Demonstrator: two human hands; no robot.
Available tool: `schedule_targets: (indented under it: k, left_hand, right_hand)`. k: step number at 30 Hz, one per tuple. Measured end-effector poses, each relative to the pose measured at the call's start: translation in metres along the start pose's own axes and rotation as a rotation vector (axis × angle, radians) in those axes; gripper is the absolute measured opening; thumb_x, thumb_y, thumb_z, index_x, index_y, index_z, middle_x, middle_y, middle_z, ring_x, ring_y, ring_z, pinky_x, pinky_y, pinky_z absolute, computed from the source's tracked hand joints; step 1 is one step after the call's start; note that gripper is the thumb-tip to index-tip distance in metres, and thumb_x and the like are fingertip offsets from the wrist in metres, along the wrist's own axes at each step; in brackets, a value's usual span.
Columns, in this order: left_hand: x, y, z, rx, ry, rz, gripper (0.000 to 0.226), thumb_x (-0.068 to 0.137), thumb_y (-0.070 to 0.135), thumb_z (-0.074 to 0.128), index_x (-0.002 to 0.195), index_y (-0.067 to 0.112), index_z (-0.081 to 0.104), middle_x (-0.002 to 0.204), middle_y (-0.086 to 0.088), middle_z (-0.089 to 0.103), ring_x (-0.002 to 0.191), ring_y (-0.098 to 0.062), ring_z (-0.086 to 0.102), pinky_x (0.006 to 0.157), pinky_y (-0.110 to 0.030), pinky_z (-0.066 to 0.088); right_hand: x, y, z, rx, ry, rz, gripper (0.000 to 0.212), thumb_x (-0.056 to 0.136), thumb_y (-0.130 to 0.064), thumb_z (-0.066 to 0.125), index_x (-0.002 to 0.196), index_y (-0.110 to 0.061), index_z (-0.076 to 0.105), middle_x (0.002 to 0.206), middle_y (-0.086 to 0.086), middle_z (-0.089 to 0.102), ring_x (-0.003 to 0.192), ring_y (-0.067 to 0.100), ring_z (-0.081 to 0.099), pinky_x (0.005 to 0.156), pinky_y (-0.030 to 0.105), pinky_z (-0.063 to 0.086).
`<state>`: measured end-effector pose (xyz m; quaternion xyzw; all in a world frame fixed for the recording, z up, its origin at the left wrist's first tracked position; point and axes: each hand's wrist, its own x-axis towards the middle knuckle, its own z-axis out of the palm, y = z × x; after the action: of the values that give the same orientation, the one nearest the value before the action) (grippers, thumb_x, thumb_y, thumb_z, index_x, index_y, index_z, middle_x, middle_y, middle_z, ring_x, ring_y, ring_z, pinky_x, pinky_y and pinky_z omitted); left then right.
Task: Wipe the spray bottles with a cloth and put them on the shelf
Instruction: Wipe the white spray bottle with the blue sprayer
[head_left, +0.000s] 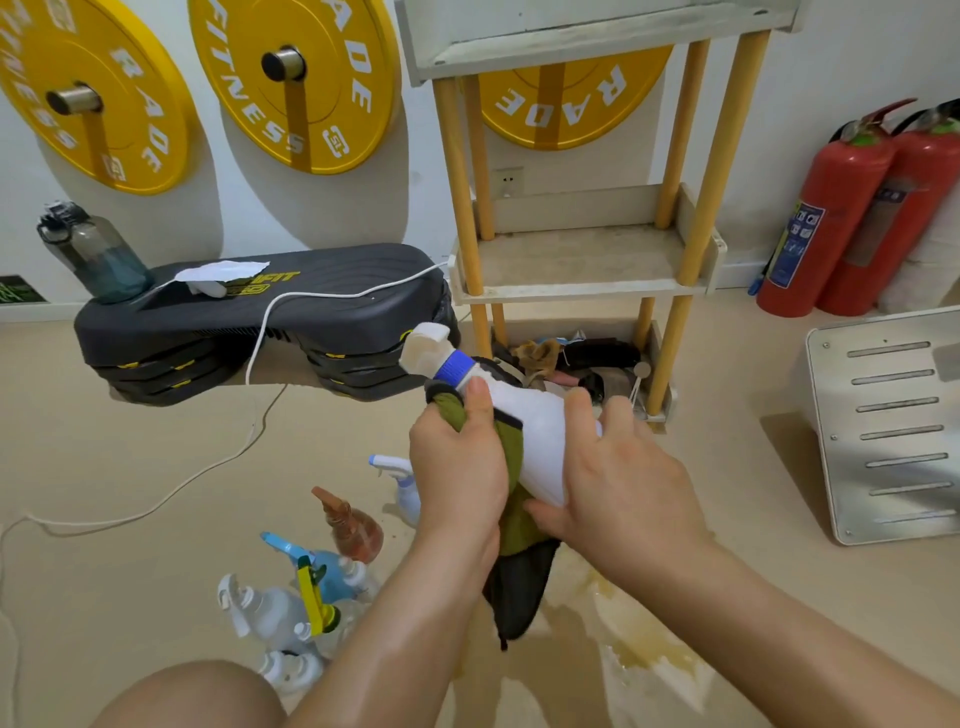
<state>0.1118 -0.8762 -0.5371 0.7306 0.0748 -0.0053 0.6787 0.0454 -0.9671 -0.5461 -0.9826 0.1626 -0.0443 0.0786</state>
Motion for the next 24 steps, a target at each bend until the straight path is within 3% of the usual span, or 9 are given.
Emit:
schedule_targets:
  k: [4, 8, 10, 11, 13, 16, 19, 24]
  left_hand:
    - [0.004, 0.021, -0.018, 0.037, 0.108, 0.179, 0.037, 0.097, 0.032, 0.057, 0.069, 0.009, 0.056, 0.059, 0.002, 0.057, 0.059, -0.018, 0.052, 0.064, -0.035, 0.047]
    - [0.009, 0.061, -0.046, -0.219, 0.146, 0.397, 0.023, 0.098, 0.032, 0.057, 0.078, 0.022, 0.061, 0.061, 0.021, 0.063, 0.065, 0.001, 0.06, 0.068, -0.02, 0.049]
    - [0.014, 0.064, -0.052, -0.039, 0.077, 0.479, 0.026, 0.101, 0.035, 0.051, 0.08, 0.023, 0.06, 0.061, 0.027, 0.062, 0.063, 0.009, 0.056, 0.065, -0.006, 0.043]
    - [0.018, 0.06, -0.052, 0.124, 0.042, 0.499, 0.029, 0.102, 0.039, 0.048, 0.082, 0.021, 0.059, 0.065, 0.024, 0.062, 0.066, 0.006, 0.054, 0.063, -0.005, 0.039]
    - [0.026, 0.049, -0.049, 0.514, -0.017, 0.542, 0.031, 0.101, 0.047, 0.041, 0.082, 0.025, 0.051, 0.075, 0.016, 0.055, 0.077, -0.006, 0.047, 0.065, -0.02, 0.033]
    - [0.036, 0.032, -0.046, 0.923, 0.006, 0.617, 0.045, 0.101, 0.05, 0.033, 0.065, 0.024, 0.039, 0.065, 0.01, 0.041, 0.067, -0.019, 0.037, 0.061, -0.032, 0.024]
    - [0.042, 0.029, -0.046, 0.921, 0.034, 0.583, 0.054, 0.102, 0.047, 0.038, 0.056, 0.018, 0.043, 0.055, 0.004, 0.044, 0.053, -0.016, 0.037, 0.052, -0.033, 0.022]
    - [0.046, 0.025, -0.046, 0.817, 0.025, 0.5, 0.051, 0.102, 0.042, 0.044, 0.058, 0.016, 0.044, 0.056, 0.002, 0.048, 0.055, -0.008, 0.04, 0.051, -0.028, 0.025]
  right_hand:
    - [0.018, 0.021, -0.009, 0.137, -0.062, 0.081, 0.088, 0.071, -0.059, 0.072, 0.138, -0.021, 0.028, 0.121, 0.005, 0.042, 0.093, 0.023, 0.049, 0.067, 0.029, 0.04]
    - [0.023, 0.035, -0.018, 0.388, -0.221, 0.098, 0.091, 0.065, -0.055, 0.08, 0.138, -0.026, 0.035, 0.122, -0.001, 0.046, 0.099, 0.018, 0.05, 0.071, 0.029, 0.045]
    - [0.02, 0.032, -0.026, 0.496, -0.25, 0.02, 0.084, 0.063, -0.054, 0.083, 0.132, -0.031, 0.04, 0.121, -0.007, 0.047, 0.102, 0.016, 0.05, 0.076, 0.032, 0.05]
    - [0.017, 0.03, -0.031, 0.53, -0.271, -0.031, 0.081, 0.063, -0.053, 0.084, 0.13, -0.034, 0.041, 0.12, -0.011, 0.046, 0.104, 0.014, 0.049, 0.08, 0.033, 0.051]
    - [0.011, 0.025, -0.041, 0.538, -0.305, -0.122, 0.076, 0.064, -0.05, 0.084, 0.126, -0.039, 0.043, 0.116, -0.019, 0.046, 0.105, 0.01, 0.047, 0.084, 0.033, 0.051]
    - [0.005, 0.023, -0.047, 0.495, -0.311, -0.185, 0.068, 0.063, -0.051, 0.084, 0.121, -0.038, 0.05, 0.111, -0.02, 0.049, 0.102, 0.009, 0.051, 0.084, 0.036, 0.053]
    - [0.002, 0.03, -0.052, 0.465, -0.327, -0.222, 0.06, 0.062, -0.048, 0.084, 0.114, -0.038, 0.055, 0.107, -0.019, 0.052, 0.098, 0.008, 0.053, 0.08, 0.035, 0.054]
    - [0.008, 0.045, -0.059, 0.439, -0.347, -0.204, 0.058, 0.062, -0.044, 0.085, 0.112, -0.041, 0.056, 0.104, -0.02, 0.052, 0.097, 0.006, 0.053, 0.076, 0.032, 0.054]
